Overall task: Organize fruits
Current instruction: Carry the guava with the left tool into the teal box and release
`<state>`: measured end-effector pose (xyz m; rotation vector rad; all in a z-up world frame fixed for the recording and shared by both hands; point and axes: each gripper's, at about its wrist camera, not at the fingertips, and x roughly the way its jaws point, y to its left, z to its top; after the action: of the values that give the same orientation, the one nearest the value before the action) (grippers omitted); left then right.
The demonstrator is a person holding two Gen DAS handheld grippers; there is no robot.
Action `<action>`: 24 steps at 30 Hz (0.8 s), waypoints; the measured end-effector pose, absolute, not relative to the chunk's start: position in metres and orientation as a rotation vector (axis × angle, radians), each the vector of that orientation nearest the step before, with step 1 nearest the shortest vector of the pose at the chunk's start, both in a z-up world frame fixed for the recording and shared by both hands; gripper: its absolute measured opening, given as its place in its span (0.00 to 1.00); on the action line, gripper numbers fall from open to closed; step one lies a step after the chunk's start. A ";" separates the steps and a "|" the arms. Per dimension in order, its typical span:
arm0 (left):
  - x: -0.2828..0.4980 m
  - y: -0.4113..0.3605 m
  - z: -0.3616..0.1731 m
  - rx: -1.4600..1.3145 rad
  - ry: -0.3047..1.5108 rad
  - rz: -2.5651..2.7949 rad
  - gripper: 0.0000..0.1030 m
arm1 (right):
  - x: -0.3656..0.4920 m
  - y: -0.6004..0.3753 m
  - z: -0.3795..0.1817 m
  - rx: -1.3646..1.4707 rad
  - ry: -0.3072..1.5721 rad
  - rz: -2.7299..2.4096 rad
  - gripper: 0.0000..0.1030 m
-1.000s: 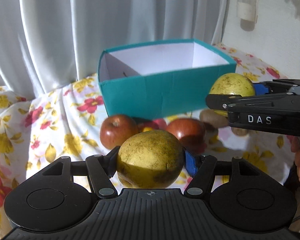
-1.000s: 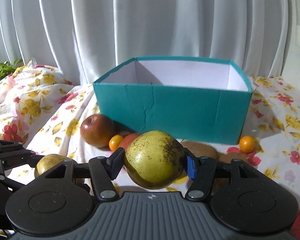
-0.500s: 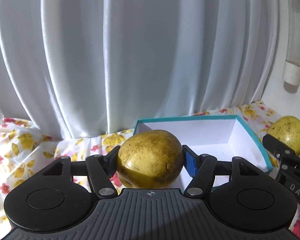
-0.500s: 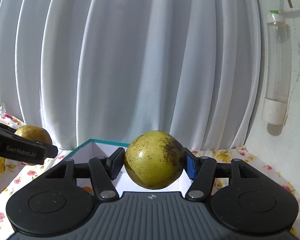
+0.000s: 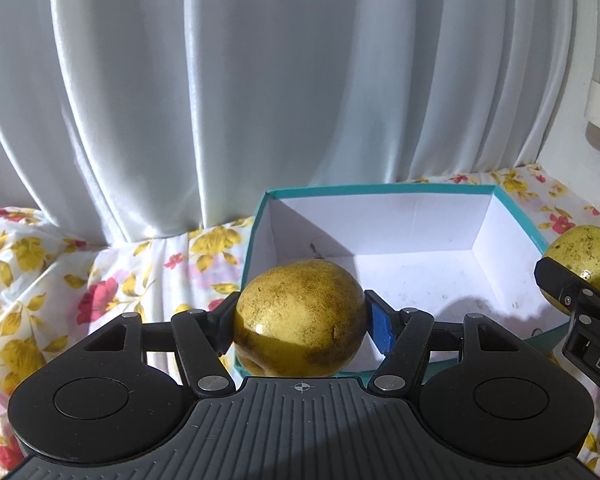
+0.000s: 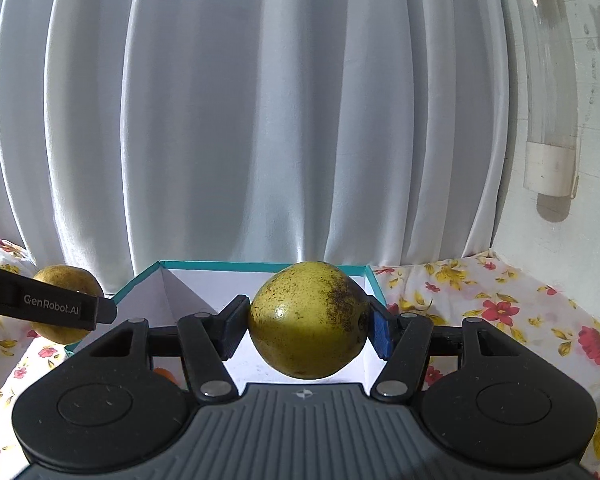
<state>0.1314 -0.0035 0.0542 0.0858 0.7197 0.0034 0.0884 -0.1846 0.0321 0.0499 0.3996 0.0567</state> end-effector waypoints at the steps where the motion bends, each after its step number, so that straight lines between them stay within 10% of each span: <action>1: 0.133 -0.003 0.053 0.088 0.723 0.003 0.67 | 0.090 -0.185 0.030 0.056 0.406 0.054 0.60; 24: 0.148 -0.010 0.029 0.137 0.734 0.003 0.67 | 0.118 -0.185 -0.009 0.054 0.509 0.037 0.60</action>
<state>0.1482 -0.0100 0.0292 0.1367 0.7344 0.0027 0.1180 -0.1851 -0.0087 0.0536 0.5090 0.0372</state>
